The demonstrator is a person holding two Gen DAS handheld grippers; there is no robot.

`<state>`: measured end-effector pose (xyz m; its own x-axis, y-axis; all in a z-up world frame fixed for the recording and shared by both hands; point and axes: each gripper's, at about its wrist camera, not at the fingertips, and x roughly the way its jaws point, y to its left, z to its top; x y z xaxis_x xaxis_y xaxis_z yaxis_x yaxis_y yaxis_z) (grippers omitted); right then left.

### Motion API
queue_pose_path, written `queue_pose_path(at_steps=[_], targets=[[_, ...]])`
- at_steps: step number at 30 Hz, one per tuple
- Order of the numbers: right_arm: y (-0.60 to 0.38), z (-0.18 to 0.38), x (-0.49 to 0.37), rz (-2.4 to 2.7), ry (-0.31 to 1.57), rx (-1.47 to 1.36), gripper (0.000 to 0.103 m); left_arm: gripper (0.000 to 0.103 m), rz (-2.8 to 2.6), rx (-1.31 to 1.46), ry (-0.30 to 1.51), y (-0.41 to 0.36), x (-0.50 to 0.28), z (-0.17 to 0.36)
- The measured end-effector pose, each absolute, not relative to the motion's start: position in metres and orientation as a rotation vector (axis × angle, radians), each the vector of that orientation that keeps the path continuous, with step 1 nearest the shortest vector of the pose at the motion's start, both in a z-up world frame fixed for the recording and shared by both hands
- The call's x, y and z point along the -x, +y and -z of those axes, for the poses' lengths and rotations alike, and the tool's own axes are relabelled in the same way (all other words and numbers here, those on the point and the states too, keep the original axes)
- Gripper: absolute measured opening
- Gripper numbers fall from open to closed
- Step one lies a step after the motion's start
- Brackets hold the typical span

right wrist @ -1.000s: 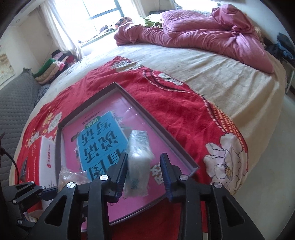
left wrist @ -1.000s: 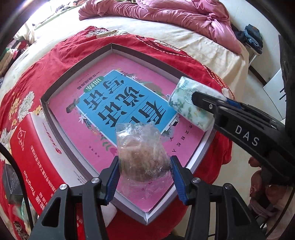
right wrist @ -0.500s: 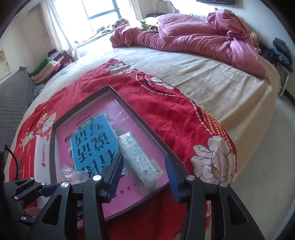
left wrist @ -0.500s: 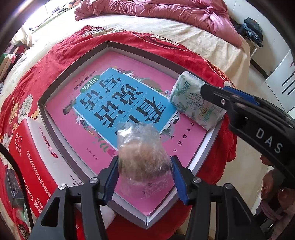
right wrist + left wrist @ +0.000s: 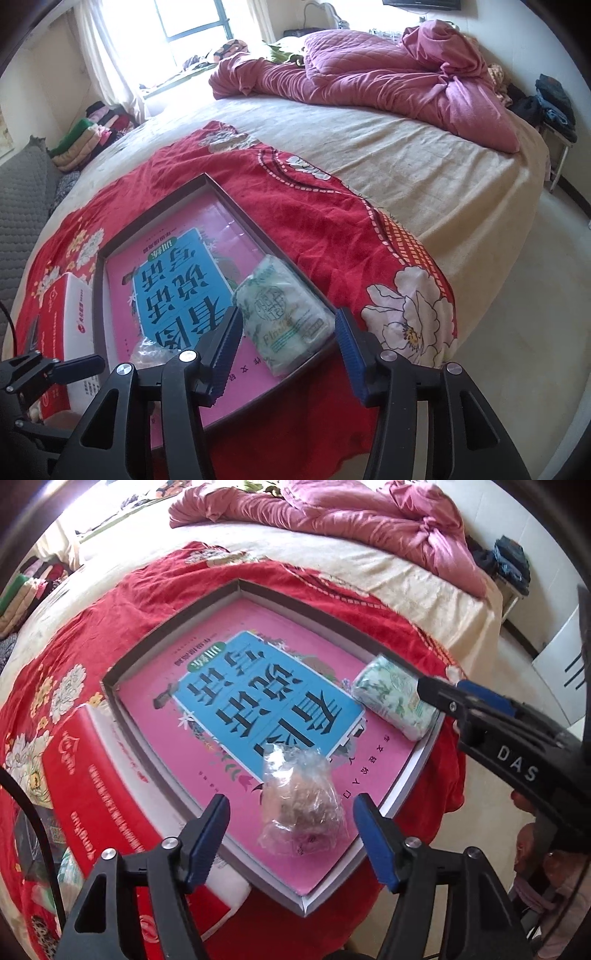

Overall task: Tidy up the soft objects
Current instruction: 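Open the right tool to drop the pack while the left tool releases the bag into the tray, then move both open tools back toward the pile of items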

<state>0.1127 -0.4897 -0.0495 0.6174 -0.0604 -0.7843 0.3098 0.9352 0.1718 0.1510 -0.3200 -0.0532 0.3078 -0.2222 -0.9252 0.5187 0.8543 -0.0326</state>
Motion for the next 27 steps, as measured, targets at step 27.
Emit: queue_pose_path(at_steps=[27], targets=[[-0.448,-0.019,-0.065,0.293,0.722,-0.145,0.075,0.087,0.470,-0.127,1.031,-0.254,-0.104,-0.006]])
